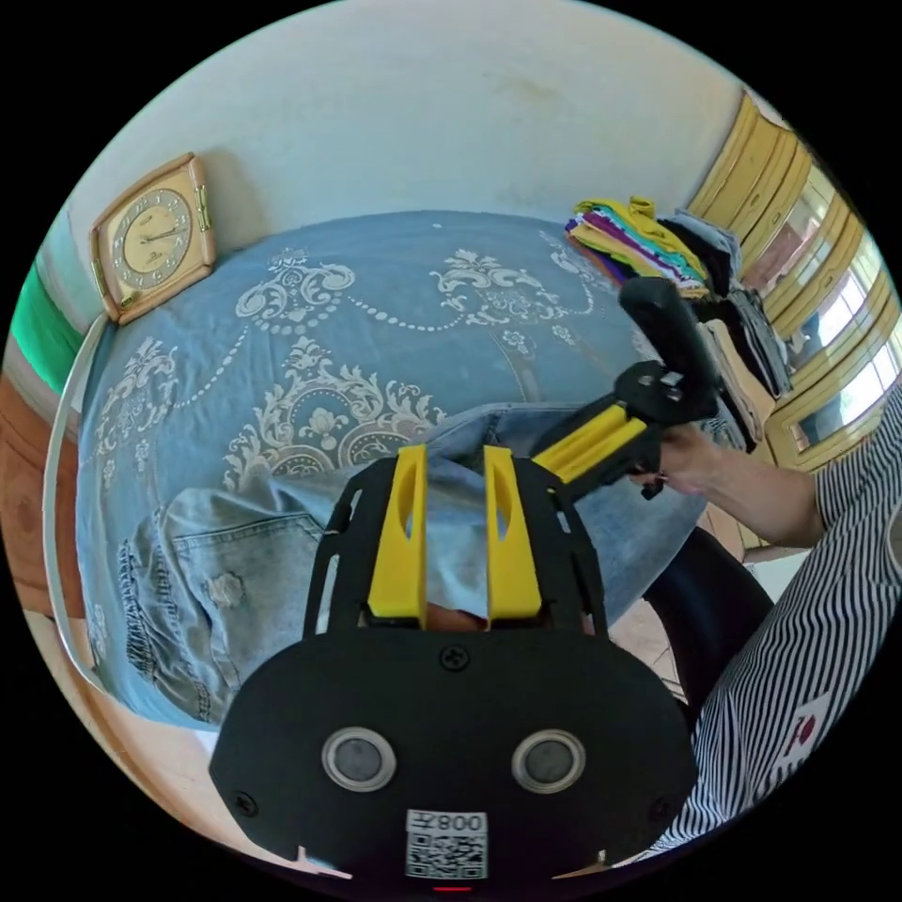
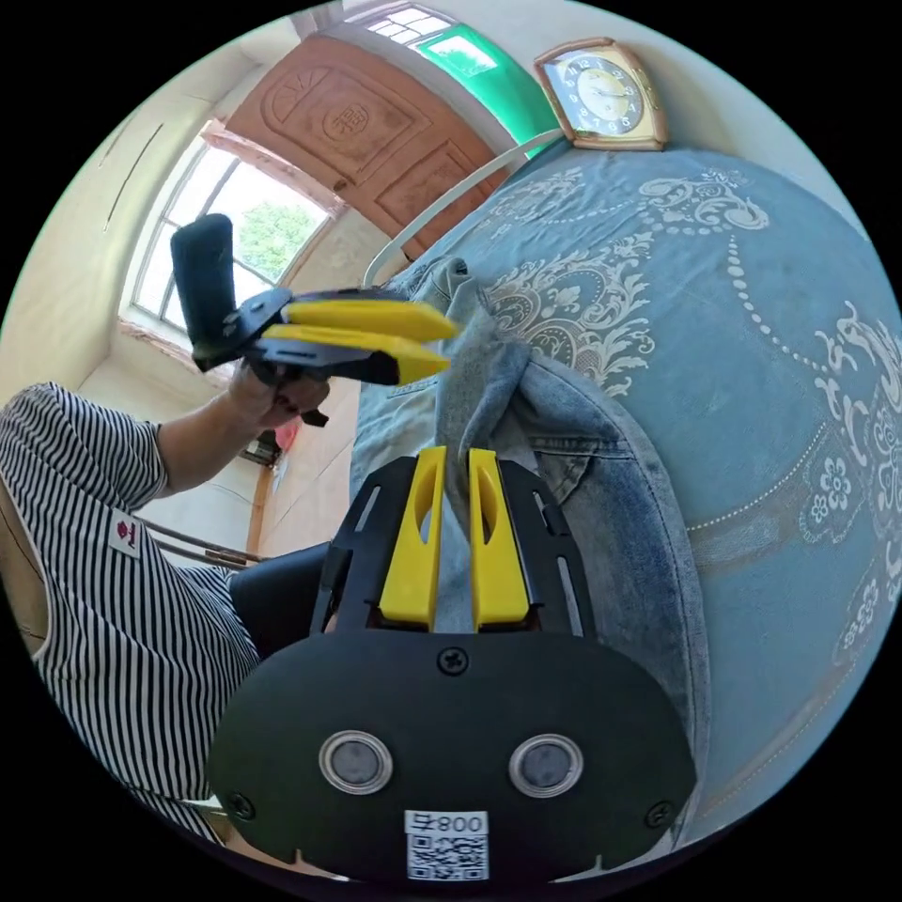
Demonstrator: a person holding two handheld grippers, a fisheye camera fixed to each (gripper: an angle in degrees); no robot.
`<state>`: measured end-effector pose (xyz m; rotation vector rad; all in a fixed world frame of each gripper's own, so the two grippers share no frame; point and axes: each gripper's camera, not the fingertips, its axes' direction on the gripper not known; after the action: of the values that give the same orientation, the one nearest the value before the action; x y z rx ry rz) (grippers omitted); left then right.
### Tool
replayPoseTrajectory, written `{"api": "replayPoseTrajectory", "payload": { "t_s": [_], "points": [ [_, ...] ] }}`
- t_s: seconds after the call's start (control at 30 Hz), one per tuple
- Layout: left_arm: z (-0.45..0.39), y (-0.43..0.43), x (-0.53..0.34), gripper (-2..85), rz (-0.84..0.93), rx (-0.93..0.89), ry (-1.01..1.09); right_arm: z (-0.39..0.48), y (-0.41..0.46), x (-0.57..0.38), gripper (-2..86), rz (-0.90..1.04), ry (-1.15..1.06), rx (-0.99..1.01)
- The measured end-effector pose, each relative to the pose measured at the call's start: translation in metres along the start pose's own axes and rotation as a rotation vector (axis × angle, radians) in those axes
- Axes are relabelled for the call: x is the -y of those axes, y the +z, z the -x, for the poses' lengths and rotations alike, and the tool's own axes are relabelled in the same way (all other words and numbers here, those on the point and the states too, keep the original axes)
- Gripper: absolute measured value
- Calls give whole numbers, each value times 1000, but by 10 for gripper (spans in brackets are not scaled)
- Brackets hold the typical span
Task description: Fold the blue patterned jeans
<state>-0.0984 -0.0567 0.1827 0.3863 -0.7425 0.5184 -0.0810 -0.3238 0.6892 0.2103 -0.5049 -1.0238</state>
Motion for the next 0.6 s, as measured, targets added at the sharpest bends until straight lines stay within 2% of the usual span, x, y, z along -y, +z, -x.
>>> {"api": "replayPoseTrajectory", "payload": {
  "t_s": [0.13, 0.2, 0.43, 0.6],
  "points": [
    [7, 17, 12, 88, 163, 154, 24, 11, 20, 13, 36, 32, -78, -46],
    [11, 21, 10, 51, 212, 264, 47, 9, 33, 21, 34, 46, -87, -43],
    [45, 8, 2, 4, 154, 193, -22, -12, 49, 42, 35, 16, -32, 18],
    [75, 7, 1, 1, 146, 161, -55, -43, 27, 72, 44, -150, 111, 14]
  ]
}}
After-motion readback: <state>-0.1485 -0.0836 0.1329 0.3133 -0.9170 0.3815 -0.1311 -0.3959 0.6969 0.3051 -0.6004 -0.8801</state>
